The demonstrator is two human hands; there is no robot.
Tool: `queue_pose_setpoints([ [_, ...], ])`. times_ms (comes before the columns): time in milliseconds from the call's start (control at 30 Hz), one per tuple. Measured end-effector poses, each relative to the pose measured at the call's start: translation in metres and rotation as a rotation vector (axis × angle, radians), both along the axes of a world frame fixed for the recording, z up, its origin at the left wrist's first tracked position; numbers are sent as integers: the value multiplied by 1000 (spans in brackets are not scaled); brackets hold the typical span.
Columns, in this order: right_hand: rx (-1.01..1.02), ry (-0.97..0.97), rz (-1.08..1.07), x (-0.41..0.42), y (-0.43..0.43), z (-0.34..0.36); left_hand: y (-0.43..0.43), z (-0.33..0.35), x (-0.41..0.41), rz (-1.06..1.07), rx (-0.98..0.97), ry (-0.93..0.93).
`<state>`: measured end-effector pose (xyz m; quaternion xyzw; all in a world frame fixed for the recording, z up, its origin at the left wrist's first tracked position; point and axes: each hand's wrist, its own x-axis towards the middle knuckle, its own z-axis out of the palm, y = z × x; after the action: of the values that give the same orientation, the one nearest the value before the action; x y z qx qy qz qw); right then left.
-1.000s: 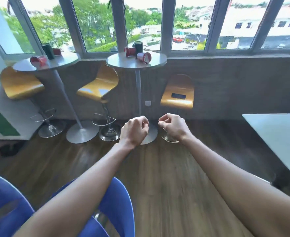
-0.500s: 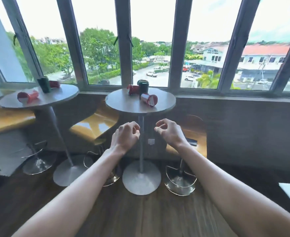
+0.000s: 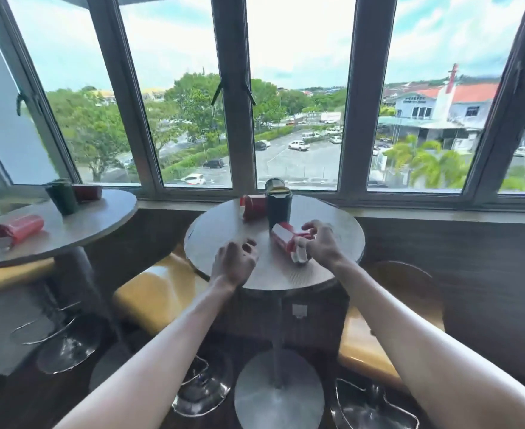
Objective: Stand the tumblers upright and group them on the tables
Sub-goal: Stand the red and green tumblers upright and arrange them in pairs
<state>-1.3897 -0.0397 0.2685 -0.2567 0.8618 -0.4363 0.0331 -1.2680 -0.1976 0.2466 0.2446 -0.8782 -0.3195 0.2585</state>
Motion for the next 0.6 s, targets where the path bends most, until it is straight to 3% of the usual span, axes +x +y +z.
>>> queue_pose_setpoints([
  [267, 204, -118, -68, -91, -70, -26, -78, -23, -120, -78, 131, -4],
  [600, 283, -236, -174, -114, -103, -48, -141, -34, -238, -250, 361, 16],
])
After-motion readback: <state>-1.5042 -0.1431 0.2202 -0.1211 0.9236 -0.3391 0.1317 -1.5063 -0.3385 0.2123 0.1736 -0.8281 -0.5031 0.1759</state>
